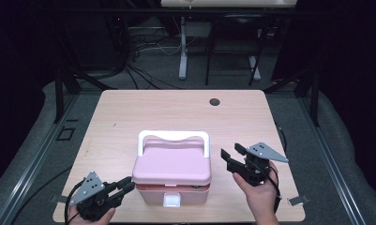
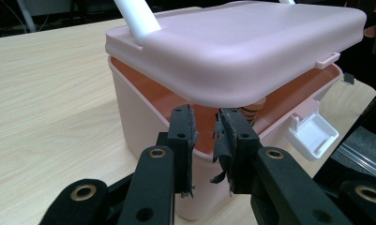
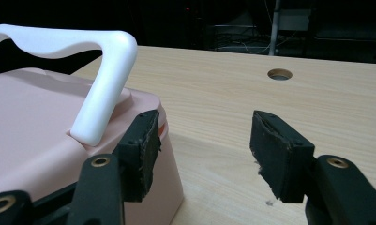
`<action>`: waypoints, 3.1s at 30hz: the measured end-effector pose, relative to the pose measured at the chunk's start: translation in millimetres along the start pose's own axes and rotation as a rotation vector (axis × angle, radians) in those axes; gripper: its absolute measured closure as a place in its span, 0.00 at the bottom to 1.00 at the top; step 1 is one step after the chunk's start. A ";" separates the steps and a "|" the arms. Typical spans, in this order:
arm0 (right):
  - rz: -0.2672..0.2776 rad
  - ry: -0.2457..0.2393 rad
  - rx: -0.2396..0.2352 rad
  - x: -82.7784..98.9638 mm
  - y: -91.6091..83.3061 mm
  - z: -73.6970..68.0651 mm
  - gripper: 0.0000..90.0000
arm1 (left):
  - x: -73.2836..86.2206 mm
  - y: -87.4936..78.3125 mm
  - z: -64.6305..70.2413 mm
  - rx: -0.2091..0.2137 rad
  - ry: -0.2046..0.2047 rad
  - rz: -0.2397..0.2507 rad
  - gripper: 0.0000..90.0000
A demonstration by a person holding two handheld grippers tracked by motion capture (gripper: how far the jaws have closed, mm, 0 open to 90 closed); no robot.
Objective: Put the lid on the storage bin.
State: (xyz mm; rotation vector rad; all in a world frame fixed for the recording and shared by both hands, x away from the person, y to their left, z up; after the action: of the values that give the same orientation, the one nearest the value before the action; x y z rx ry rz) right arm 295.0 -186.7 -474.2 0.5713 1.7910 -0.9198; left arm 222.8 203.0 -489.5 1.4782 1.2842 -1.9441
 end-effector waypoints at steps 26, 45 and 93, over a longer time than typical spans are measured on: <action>-0.010 0.001 -0.002 2.7 2.0 0.0 0.47 | 14.6 4.3 1.4 -0.004 0.026 -0.046 0.84; -0.009 0.001 0.001 3.2 1.8 1.3 0.47 | 20.2 6.1 0.7 -0.005 0.023 -0.061 0.84; -0.007 0.007 0.009 3.6 0.3 4.2 0.47 | 17.2 13.0 -21.6 -0.045 -0.047 -0.053 0.76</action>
State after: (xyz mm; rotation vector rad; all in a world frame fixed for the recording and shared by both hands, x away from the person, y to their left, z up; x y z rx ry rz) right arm 296.2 -190.0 -478.5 0.5746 1.7971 -0.9316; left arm 238.0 218.1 -511.3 1.3816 1.3507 -1.9581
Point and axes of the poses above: each handheld gripper's, and its own axes: y roughly forward along the jaws, x roughly out of its underside, z roughly to its right, the point moved 3 cm from there along y, roughly forward along the jaws, and after that the axes turned 10 degrees about -x, right-handed, at the moved point
